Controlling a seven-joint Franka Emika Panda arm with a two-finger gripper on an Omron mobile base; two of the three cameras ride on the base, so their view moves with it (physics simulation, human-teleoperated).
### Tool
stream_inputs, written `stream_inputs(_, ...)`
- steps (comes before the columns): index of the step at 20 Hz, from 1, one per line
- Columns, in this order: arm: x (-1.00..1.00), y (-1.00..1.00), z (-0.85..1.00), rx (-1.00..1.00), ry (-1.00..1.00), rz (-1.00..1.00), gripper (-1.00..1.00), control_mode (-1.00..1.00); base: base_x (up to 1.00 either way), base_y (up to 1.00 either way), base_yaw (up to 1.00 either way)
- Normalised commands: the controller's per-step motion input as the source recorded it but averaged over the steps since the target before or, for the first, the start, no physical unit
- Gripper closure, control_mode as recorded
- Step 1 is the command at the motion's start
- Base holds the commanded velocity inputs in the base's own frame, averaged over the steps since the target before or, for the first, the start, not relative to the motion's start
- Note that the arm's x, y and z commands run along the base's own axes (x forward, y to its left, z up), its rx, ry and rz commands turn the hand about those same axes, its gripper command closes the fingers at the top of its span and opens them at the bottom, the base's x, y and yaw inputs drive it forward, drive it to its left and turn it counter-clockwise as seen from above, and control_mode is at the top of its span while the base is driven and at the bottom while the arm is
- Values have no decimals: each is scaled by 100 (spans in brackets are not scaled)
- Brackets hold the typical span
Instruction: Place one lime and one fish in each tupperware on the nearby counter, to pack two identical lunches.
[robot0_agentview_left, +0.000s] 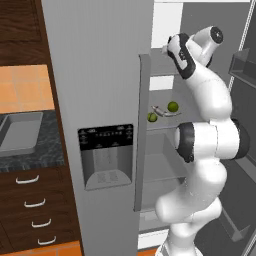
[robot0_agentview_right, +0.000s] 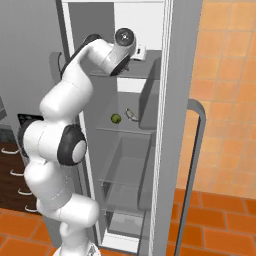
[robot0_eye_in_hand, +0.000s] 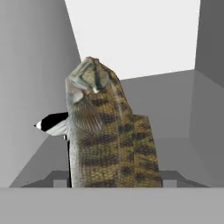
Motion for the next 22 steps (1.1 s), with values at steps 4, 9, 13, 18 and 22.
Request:
stream_inputs(4, -100, 0, 9, 1, -1, -11, 100, -100, 0, 0, 0)
stream_inputs(9, -100, 6, 21, 5, 1, -13, 100, -100, 0, 0, 0)
stream_inputs(13, -100, 13, 17, 9, 15, -10, 100, -100, 0, 0, 0)
stream_inputs(18, -100, 8, -5, 11, 30, -3, 100, -100, 0, 0, 0)
stream_inputs(22, -100, 11, -57, 1, 13, 3, 100, -100, 0, 0, 0)
